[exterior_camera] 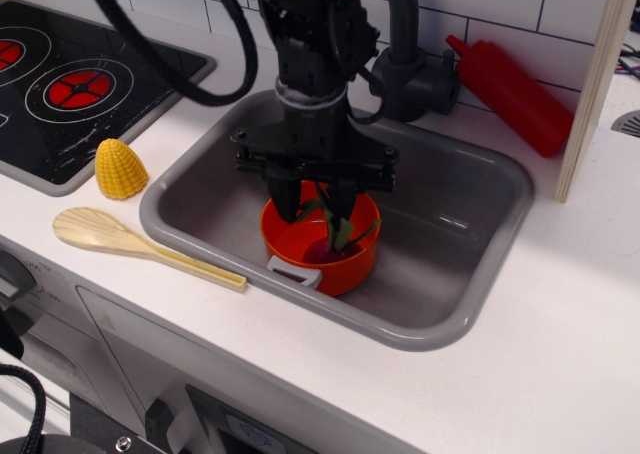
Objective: Take beet from pot sink
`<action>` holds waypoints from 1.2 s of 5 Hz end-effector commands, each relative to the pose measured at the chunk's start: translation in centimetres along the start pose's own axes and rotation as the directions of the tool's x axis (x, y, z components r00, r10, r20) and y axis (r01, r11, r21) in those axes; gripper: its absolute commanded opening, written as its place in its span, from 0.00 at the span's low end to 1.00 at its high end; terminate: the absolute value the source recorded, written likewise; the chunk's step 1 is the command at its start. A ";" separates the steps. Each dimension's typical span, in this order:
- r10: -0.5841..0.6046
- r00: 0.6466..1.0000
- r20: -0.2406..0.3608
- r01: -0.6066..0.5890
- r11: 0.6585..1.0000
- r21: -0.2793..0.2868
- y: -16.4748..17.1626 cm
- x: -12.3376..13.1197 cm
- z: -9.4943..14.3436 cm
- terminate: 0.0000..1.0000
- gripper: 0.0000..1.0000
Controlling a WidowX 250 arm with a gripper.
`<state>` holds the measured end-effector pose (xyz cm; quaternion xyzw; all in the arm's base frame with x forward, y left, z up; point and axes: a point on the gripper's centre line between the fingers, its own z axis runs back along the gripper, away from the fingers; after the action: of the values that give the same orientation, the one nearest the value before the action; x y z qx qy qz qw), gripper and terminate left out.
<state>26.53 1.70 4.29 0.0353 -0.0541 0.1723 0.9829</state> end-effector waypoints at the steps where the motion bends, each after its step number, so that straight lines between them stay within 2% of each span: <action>1: 0.029 0.998 0.050 -0.029 1.000 0.004 -0.4 1.9 2.1 0.00 0.00; 2: 0.104 0.994 0.043 -0.101 0.993 -0.058 -0.2 2.7 4.1 0.00 0.00; 3: 0.147 0.989 0.028 -0.142 0.980 -0.141 -0.7 2.8 7.4 0.00 0.00; 4: 0.114 0.992 -0.062 -0.122 0.981 -0.153 -2.7 1.4 8.7 0.00 0.00; 5: 0.077 0.991 -0.108 -0.094 0.984 -0.154 -4.0 0.1 8.5 0.00 0.00; 6: 0.051 0.990 -0.133 -0.068 0.989 -0.128 -5.7 -1.0 6.8 0.00 0.00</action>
<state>26.28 -4.81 9.49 -0.0356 0.0158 0.2004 0.9789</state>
